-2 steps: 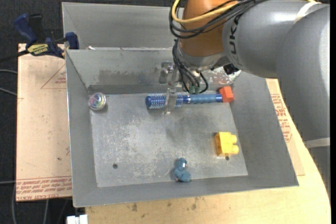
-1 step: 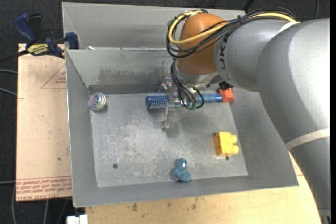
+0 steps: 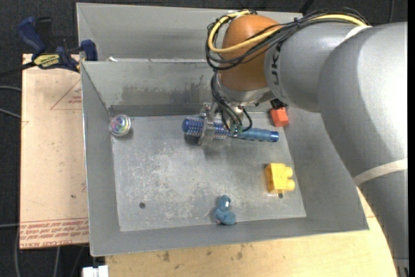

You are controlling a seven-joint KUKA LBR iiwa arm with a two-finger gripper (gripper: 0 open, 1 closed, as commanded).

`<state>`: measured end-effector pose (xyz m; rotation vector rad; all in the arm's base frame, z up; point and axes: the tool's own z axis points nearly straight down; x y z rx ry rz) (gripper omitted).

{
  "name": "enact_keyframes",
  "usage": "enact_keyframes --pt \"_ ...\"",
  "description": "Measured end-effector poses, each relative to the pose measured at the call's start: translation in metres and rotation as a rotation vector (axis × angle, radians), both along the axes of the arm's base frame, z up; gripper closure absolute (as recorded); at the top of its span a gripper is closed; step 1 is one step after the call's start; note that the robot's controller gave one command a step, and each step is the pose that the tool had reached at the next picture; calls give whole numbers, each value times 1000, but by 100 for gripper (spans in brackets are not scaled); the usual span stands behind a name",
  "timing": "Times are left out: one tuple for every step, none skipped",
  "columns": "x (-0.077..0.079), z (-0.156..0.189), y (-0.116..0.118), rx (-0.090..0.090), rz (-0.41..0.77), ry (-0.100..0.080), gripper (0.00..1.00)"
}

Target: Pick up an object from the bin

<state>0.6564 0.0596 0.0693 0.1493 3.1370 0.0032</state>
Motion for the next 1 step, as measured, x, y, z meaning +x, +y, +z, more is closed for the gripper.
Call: enact_keyframes --pt "-15 153 1 -1 48 -8 100"
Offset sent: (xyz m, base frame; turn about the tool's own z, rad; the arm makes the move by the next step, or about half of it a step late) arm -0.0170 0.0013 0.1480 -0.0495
